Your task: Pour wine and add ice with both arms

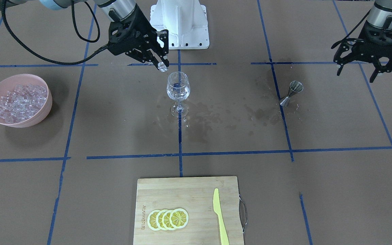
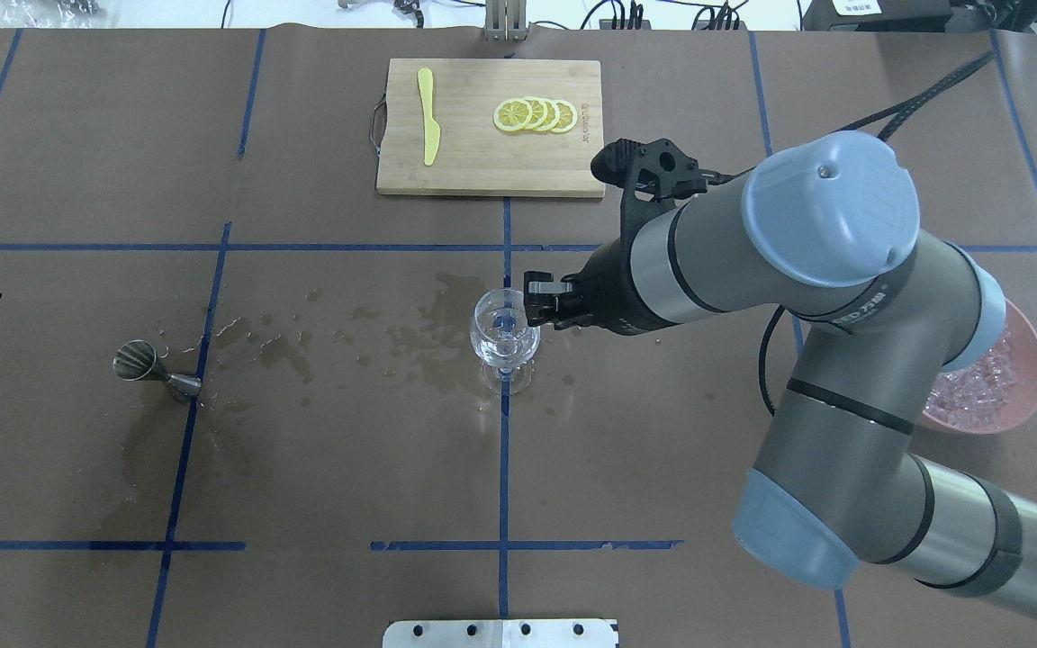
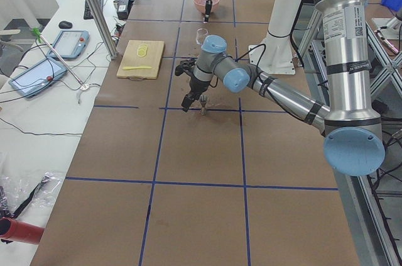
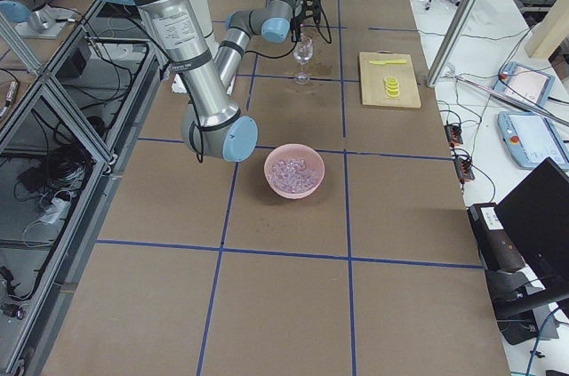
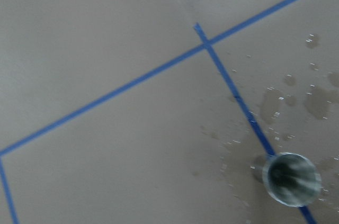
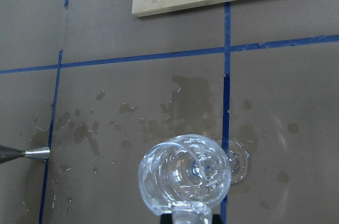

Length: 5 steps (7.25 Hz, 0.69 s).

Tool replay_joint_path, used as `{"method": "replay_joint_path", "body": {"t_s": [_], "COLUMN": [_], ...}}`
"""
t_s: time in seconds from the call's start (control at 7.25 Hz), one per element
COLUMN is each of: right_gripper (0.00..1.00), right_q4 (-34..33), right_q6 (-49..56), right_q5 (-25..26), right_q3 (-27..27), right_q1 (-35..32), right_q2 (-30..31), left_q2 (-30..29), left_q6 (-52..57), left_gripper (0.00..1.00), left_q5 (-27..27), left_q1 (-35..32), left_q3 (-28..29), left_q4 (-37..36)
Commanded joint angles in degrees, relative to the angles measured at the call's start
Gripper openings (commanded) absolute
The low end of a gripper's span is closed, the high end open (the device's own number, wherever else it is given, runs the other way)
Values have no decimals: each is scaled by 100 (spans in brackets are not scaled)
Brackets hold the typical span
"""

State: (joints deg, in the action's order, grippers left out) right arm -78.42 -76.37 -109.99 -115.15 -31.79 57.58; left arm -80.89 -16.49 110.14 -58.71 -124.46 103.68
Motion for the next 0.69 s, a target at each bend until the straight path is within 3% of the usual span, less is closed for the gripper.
{"method": "replay_joint_path", "body": {"t_s": [0.0,0.55], "right_gripper": [0,0], "right_q4": [-7,2], "right_q6": [0,0], "right_q5": [92,109], "right_q3": [177,291], "right_q1": [77,103], "right_q2": [-185,-299], "left_q2": [-41,-32], "left_q6": [531,814], "left_gripper": [100,100], "left_q5": [25,140], "left_q1": [-403,-633], "left_q3": [272,501], "left_q4": [38,143]}}
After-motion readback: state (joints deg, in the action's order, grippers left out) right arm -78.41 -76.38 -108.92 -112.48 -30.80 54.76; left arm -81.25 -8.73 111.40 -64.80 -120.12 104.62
